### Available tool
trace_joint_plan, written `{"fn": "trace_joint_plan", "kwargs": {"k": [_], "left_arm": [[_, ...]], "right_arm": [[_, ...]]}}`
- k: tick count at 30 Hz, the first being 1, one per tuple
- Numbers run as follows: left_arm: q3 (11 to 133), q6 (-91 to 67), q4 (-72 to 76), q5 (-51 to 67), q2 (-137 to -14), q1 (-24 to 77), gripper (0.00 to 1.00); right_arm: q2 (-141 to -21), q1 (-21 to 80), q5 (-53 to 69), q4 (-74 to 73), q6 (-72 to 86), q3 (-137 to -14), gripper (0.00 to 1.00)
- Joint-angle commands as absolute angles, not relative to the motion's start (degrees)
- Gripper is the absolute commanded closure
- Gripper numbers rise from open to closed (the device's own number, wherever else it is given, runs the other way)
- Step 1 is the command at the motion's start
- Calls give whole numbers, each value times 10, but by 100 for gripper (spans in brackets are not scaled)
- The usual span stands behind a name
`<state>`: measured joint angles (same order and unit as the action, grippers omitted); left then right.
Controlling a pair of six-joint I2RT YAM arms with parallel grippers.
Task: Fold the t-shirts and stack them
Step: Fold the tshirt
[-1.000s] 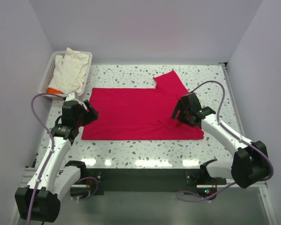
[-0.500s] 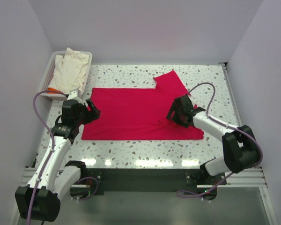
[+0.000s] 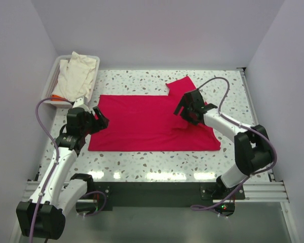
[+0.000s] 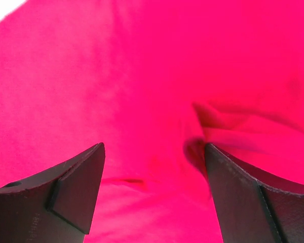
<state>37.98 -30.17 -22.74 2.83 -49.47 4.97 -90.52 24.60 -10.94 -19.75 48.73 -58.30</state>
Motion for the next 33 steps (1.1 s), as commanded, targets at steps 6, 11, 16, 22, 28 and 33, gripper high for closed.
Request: {"fn": "trace_joint_plan", "kwargs": {"k": [6,11,16,22,28,33], "left_arm": [[379,-281,-202,39,-485,52,25],[379,-280,-202,42,-487,52,25],[378,-280,-201,43,-487,52,25],[378,-281,-202,43,-484,52,25],[377,-282,-201,42,-483,52,25],[377,-282,-202,42,-483,52,25]], "right_arm": [[-980,232,-101,-186,490,-684,17],[-994,218,-110,-209,471,-718,16],[-953,205,-119,-220,454,-701,16],[-891,207,-138,-243,441,-659,20],[-828,231,-127,-212,447,-567,41],[-839,283,-163,-219,445,-542,66]]}}
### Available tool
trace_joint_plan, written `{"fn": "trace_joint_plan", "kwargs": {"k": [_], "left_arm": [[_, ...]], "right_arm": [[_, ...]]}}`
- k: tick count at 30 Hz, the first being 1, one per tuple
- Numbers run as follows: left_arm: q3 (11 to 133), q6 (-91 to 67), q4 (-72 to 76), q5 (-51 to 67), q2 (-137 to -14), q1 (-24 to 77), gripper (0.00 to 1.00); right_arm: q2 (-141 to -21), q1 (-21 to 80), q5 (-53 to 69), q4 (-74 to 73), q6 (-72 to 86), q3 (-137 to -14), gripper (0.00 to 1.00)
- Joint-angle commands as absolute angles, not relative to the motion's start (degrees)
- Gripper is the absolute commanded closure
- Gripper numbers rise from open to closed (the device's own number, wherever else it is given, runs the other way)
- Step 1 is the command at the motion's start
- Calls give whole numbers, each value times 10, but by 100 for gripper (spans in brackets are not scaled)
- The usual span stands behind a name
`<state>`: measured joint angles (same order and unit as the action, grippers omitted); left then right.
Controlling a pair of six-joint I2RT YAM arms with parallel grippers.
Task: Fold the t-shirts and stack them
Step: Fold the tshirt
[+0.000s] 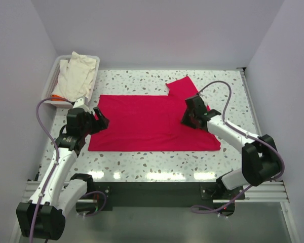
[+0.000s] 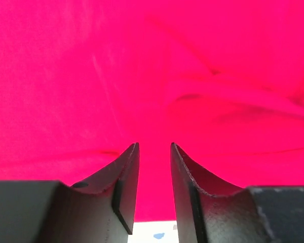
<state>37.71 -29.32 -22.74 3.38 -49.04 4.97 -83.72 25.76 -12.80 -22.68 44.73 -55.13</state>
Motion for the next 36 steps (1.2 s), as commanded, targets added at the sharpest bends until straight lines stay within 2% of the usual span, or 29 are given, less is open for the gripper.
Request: {"fn": "trace_joint_plan", "kwargs": {"k": [1,5,14,23,29,33,36], "left_arm": [[377,-282,-202,41,-482,52,25],[376,-282,-203,41,-481,52,25],[377,-282,-204,40,-483,52,25],[378,-281,-205,40,-485,52,25],[378,-281,-205,41,-484,52,25],[377,-283,-206,35,-483,52,24],[382,-302,-208,15,-487,52,24]], "right_arm": [[-852,287,-174,-219,446,-537,66],[-878,287,-195,-214,447,-539,73],[-973,267,-266,-269,408,-659,74],[-1051,185,-257,-294,392,-751,72],[-1035,177,-261,-302,389,-759,68],[-1022,173,-270,-310,384,-762,55],[-1025,150,-244,-312,383,-771,50]]}}
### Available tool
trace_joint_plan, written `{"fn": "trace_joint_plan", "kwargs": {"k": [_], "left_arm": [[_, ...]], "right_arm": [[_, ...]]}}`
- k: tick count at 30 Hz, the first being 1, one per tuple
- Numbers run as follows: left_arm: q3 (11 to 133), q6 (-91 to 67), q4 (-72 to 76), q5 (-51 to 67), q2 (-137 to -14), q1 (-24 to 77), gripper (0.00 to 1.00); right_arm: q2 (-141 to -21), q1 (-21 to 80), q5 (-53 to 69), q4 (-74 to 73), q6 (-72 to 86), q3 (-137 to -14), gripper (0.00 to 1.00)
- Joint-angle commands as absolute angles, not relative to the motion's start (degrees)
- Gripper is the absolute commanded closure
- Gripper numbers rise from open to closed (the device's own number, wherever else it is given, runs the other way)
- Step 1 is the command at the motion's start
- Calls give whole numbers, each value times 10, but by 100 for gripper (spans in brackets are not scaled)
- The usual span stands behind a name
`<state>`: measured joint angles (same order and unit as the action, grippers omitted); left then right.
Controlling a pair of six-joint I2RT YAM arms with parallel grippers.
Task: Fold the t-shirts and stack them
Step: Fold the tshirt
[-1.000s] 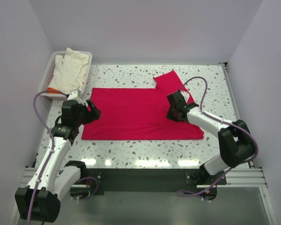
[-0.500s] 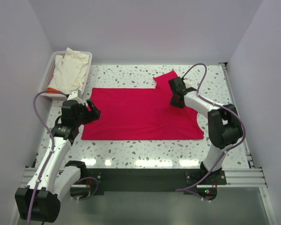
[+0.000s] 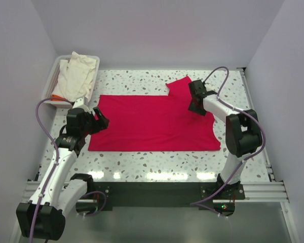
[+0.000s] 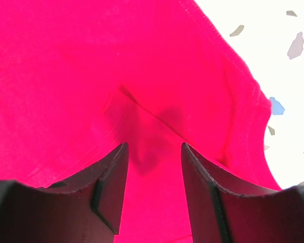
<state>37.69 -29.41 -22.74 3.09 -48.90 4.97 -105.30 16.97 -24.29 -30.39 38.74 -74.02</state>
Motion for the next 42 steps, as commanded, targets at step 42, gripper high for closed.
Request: {"fn": "trace_joint_plan", "kwargs": {"k": [42], "left_arm": [[951,-311,-173,-269,-1265,51,49]], "right_arm": [[-1186,62,-40,-52,358,-908,48]]}}
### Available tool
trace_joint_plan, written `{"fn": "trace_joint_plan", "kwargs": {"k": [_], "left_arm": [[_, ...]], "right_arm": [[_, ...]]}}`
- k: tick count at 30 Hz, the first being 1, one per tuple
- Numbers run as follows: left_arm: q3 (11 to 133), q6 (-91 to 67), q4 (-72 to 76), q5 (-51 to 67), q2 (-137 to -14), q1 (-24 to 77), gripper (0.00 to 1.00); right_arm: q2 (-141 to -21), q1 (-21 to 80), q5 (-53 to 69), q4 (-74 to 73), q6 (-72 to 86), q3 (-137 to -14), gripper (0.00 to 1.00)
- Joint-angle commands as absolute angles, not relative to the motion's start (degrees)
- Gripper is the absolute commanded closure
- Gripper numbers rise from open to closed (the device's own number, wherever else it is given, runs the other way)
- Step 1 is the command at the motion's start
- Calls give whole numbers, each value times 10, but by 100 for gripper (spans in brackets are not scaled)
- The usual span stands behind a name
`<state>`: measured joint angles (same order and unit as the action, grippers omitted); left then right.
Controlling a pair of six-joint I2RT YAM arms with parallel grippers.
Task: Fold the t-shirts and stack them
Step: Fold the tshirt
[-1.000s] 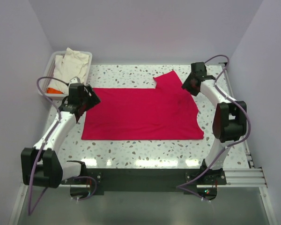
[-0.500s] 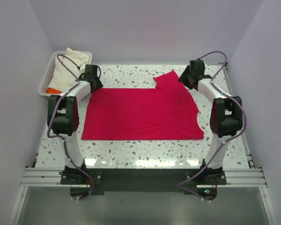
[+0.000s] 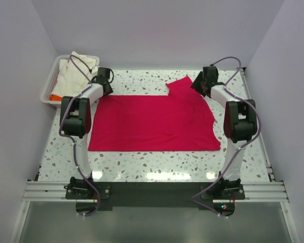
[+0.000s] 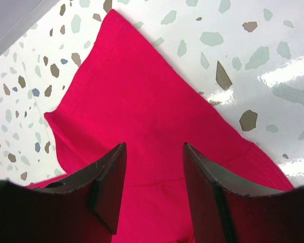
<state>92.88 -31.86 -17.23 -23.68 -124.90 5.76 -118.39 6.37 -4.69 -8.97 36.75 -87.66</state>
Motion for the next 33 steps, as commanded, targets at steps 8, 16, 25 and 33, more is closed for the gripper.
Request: {"fn": "trace_joint_plan", "kwargs": {"k": [8,16,25,33], "left_arm": [[950,-328,-182,-274,-1288,52,56],[946,-335,-175,-264,-1289,52,89],[919,-332,-153,-250,-1267,53,100],[904,-331,-141,-241,-1259,56,100]], "right_arm": [[-1200,58,-40,-53,356,-920,48],[-1237,52,-43,-71,338,-958,46],[-1297,49,-74,-106,302,-1035,41],[-1356,51,-88,-153,308,-1106,47]]}}
